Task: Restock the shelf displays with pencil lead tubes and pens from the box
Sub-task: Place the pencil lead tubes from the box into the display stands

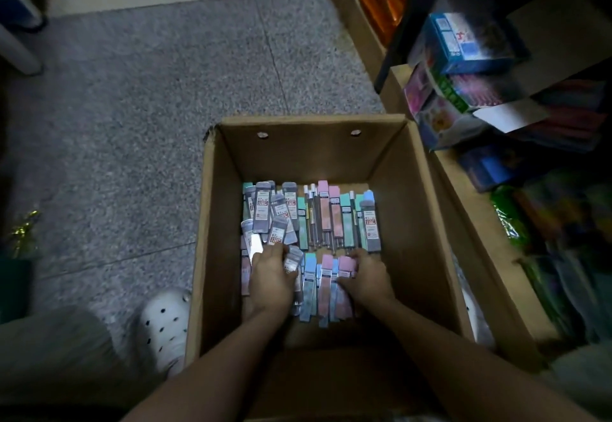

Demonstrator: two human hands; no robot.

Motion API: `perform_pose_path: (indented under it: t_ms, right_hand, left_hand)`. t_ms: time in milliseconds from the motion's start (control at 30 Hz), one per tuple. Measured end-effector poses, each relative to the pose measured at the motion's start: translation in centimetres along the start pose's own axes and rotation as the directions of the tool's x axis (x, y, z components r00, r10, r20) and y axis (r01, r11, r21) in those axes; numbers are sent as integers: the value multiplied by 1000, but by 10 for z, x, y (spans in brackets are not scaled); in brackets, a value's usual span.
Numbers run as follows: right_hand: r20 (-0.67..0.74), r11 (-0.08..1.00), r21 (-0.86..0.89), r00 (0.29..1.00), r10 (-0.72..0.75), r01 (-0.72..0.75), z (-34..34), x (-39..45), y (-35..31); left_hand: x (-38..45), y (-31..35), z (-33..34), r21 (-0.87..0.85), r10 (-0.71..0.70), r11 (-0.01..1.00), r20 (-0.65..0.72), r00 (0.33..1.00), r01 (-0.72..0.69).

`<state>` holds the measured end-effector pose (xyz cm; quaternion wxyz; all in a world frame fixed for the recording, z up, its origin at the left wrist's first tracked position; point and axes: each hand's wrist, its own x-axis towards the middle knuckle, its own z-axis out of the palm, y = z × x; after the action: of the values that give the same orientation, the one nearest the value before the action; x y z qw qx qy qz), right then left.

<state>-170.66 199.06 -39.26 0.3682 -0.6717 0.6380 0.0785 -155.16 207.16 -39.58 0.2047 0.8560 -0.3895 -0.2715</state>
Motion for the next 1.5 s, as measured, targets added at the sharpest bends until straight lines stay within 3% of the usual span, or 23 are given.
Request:
perform_pose_path:
  t_ms: [233,333,400,567,700,833,933,1067,1333,1500]
  right_hand:
    - [-31,1000,-7,1000,-6,6,15,-3,0]
    - [-54,998,61,998,-13,16,16,-3,-1]
    - [-50,993,117,998,-24,30,14,-2,-1]
    - [-55,938,342,998,-32,49,-9,-5,-11]
    - [-162,867,464,979,-120,183,-53,-19,-33]
    - [-319,794,492,922,-218,358,-113,-47,-53]
    - [-388,775,479,891,-234,412,-159,-72,-58]
    - [-488,777,436,845,-219,453,-206,-107,-52]
    - [-708,775,373,696,-116,509,-288,-179,-25]
    - [-809,874,177,572,-132,452,-336,-226,-6]
  left_hand:
    - [1,1,7,98,58,993,59,997,-63]
    - [3,-1,9,222,122,966,71,990,-135]
    - [5,0,9,206,140,966,78,987,-153]
    - [10,18,-3,-59,151,987,53,987,-147]
    - [17,55,-26,-378,261,909,192,946,-174]
    - [29,114,-67,-551,422,803,257,869,-226]
    - [27,163,-102,-558,545,767,305,781,-317]
    - [4,214,-137,-642,639,697,353,684,-319]
    - [-54,296,-139,-813,743,516,268,613,-270]
    - [-68,332,-133,-833,772,488,273,574,-260]
